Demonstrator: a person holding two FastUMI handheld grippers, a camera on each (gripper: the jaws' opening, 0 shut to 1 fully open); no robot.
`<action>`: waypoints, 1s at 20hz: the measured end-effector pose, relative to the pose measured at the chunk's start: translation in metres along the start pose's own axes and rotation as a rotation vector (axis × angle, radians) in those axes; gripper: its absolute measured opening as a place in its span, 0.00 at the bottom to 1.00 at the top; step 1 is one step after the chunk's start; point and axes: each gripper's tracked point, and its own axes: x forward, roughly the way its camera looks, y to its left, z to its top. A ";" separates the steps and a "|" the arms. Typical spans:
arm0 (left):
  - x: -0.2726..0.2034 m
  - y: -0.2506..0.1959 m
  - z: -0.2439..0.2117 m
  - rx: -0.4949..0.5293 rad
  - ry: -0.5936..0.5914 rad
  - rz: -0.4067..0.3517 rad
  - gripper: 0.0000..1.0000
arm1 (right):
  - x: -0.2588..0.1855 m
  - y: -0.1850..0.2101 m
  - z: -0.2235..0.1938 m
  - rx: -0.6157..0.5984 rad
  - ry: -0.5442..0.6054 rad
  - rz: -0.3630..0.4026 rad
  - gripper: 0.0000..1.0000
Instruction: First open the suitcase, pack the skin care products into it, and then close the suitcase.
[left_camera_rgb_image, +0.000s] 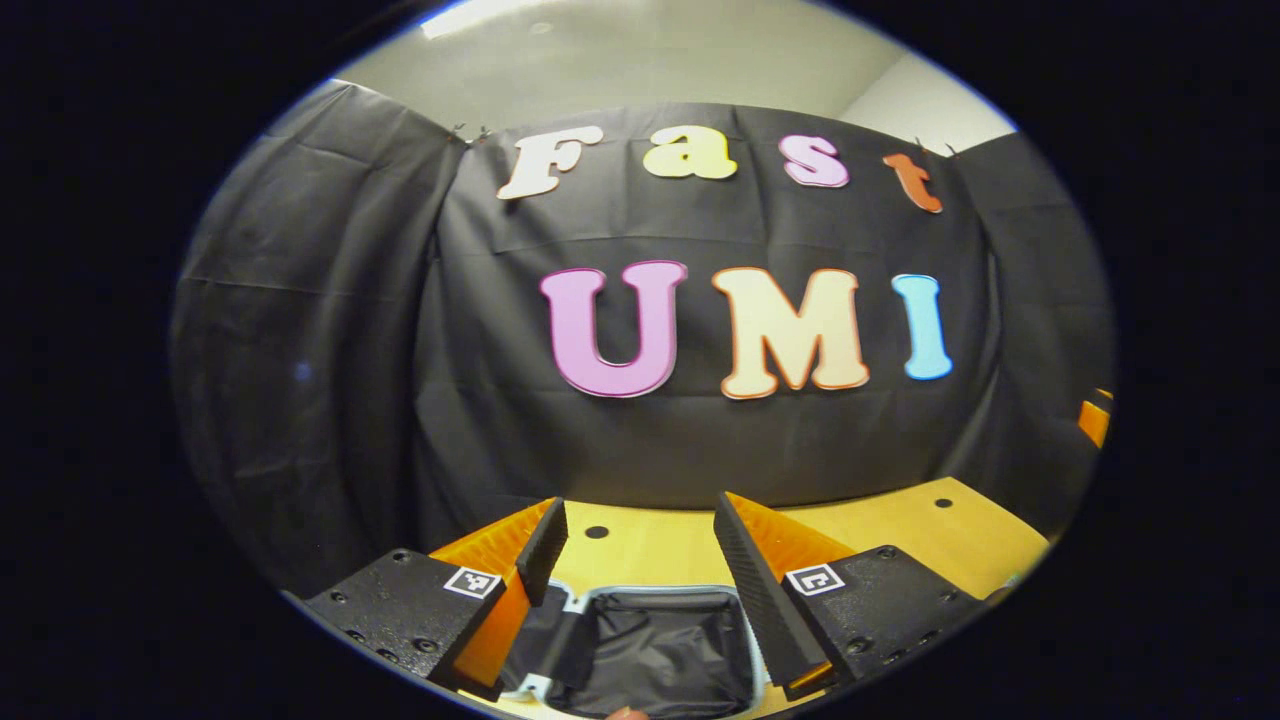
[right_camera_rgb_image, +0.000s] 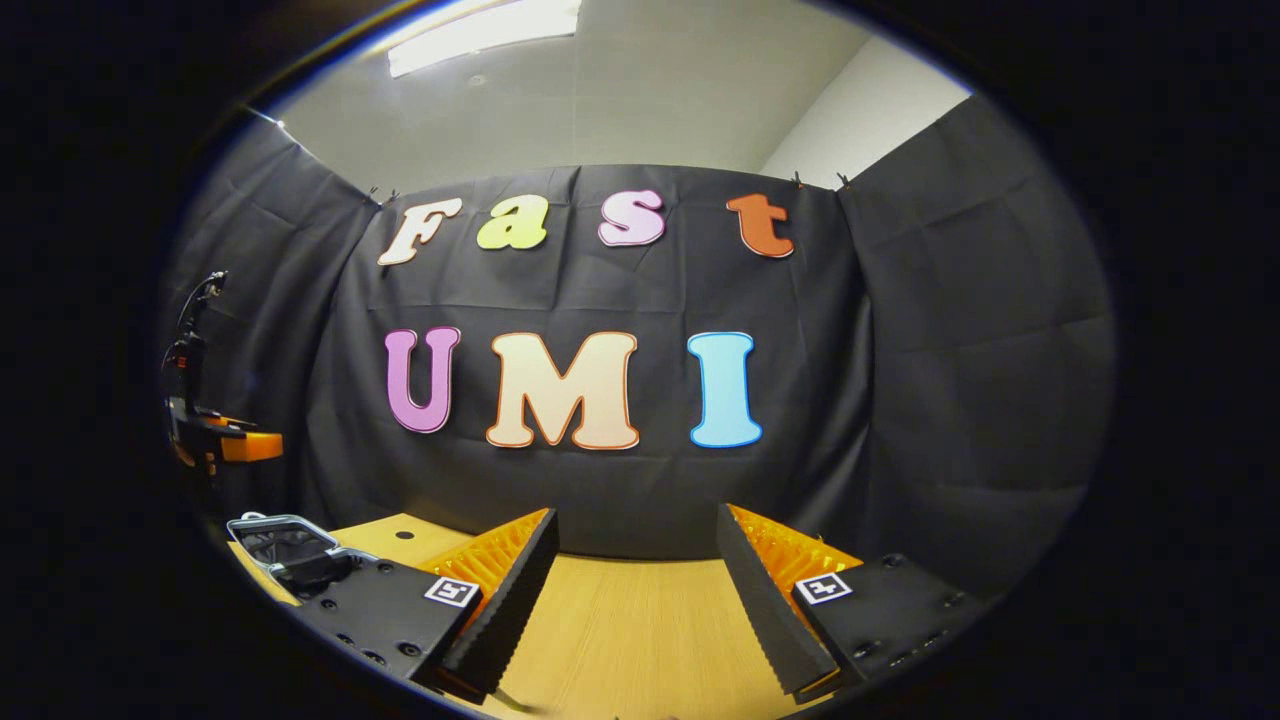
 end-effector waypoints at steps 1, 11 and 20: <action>-0.003 -0.013 -0.007 0.005 0.012 -0.005 0.90 | -0.003 -0.004 -0.002 0.003 0.003 0.007 0.98; -0.034 -0.165 -0.074 0.018 0.124 -0.238 1.00 | -0.020 -0.033 -0.013 -0.052 0.005 0.088 0.98; -0.069 -0.264 -0.174 -0.066 0.320 -0.406 0.96 | -0.024 -0.039 -0.024 -0.101 0.046 0.133 0.98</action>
